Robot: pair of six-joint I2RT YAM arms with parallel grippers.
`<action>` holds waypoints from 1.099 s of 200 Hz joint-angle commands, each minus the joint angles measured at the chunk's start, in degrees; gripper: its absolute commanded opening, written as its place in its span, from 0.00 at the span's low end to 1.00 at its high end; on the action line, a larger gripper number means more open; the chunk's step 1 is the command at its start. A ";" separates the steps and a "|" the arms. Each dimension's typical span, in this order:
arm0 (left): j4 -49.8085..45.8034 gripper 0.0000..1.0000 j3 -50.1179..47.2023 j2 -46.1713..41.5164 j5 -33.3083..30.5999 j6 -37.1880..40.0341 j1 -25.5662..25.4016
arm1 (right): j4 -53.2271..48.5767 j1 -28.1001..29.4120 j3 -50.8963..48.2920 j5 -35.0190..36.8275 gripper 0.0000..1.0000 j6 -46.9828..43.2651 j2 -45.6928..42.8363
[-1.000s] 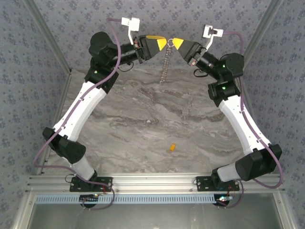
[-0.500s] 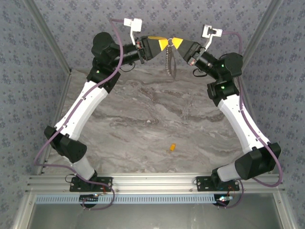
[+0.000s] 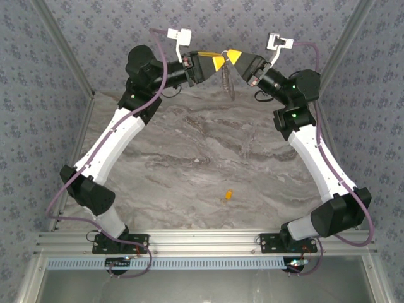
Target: Put the keys on the keyring
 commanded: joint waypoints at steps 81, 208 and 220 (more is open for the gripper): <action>4.31 0.30 0.48 0.57 -1.07 -1.58 0.12 | 3.56 0.57 0.62 0.50 0.00 1.56 1.11; -15.66 0.00 12.11 2.91 6.73 14.00 0.30 | 1.12 -4.45 -2.37 -1.62 0.30 2.37 -2.59; -22.05 0.00 15.70 3.75 7.89 18.69 0.31 | -0.16 -5.07 -2.20 -2.93 0.33 1.84 -3.27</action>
